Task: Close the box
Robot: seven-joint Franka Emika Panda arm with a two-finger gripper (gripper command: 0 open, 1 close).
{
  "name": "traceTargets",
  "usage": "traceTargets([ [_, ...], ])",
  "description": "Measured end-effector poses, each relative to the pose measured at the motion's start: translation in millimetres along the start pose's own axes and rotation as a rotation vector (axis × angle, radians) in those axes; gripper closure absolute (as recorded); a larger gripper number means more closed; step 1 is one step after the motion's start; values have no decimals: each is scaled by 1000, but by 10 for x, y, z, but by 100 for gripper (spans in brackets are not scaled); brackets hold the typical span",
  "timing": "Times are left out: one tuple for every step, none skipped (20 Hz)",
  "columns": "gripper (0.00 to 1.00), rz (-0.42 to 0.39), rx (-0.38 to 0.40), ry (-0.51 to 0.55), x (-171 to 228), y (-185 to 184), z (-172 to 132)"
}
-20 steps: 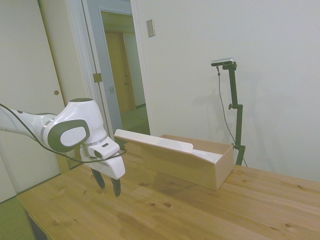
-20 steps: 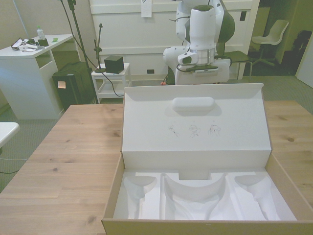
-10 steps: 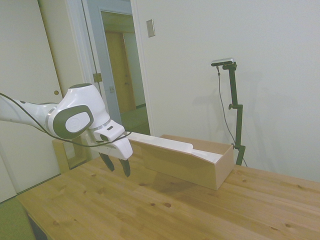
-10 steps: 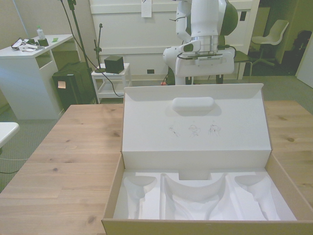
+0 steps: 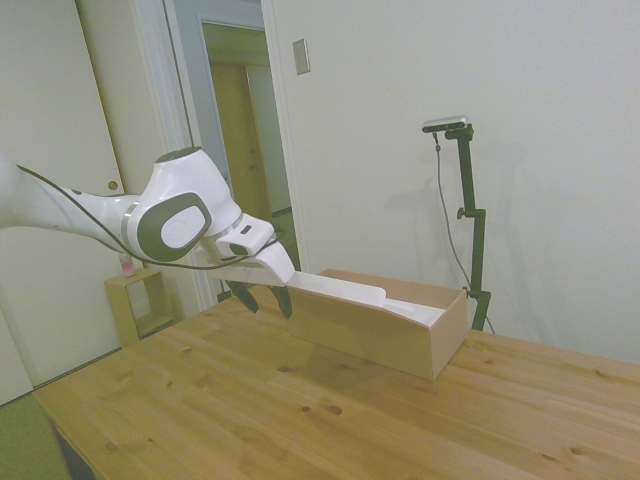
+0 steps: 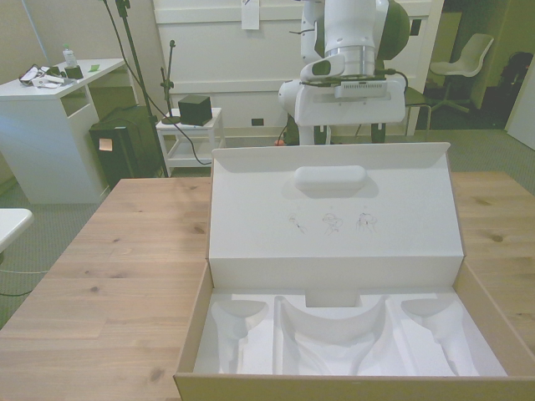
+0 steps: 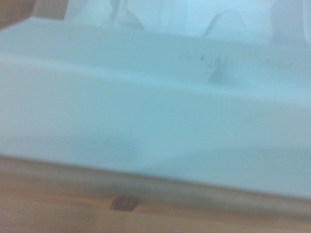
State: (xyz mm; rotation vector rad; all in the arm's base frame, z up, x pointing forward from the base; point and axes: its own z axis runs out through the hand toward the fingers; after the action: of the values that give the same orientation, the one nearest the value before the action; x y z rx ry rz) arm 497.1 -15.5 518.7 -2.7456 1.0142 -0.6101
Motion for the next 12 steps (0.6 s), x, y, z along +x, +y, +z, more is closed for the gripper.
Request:
traceTargets([
  [0,3,5,6,78,-9,-9],
  [0,5,7,10,164,-4,11],
  [0,10,7,15,266,15,65],
  [0,15,3,15,372,44,138],
  [0,24,-3,13,486,77,214],
  [0,32,-3,14,610,106,264],
  [0,37,5,18,727,115,276],
  [0,40,15,27,839,115,245],
  [0,42,27,38,939,106,175],
  [0,41,35,50,1022,93,83],
  [0,42,41,60,1100,82,-19],
  [0,44,44,69,1174,74,-120],
])
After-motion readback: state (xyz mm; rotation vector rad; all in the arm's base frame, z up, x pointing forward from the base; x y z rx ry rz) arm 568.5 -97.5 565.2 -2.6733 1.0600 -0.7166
